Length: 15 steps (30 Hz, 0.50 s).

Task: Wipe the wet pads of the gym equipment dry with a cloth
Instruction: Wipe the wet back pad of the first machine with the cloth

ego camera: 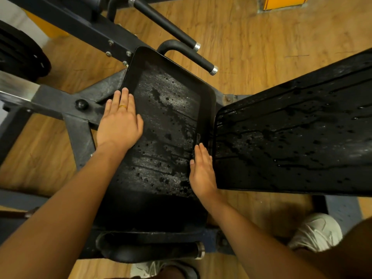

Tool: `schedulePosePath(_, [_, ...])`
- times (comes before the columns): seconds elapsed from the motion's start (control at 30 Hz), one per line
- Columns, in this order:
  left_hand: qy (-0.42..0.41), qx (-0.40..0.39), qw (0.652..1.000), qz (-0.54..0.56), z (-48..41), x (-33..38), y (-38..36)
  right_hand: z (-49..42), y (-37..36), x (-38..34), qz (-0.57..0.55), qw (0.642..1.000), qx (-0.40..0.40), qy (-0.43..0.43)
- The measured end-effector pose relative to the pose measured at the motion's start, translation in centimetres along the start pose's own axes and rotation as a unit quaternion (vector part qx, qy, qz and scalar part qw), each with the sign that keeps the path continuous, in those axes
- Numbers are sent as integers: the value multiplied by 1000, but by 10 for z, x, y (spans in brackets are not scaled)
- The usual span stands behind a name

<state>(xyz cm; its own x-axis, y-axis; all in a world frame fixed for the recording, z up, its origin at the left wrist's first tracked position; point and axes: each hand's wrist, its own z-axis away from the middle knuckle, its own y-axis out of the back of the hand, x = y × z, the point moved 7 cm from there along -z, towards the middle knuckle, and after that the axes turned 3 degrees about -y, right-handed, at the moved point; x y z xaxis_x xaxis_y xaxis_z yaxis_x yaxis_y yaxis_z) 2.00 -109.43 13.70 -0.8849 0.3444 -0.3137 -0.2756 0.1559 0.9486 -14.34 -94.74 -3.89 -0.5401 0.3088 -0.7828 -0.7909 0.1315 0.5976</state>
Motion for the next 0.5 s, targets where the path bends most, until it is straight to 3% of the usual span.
schedulePosePath(0.33, [1, -5, 1000, -1, 2, 0, 4, 85, -14, 7, -22, 1000, -14, -10])
schedulePosePath(0.5, [2, -11, 1000, 0, 5, -1, 4, 116, -15, 15, -16, 997, -68, 28])
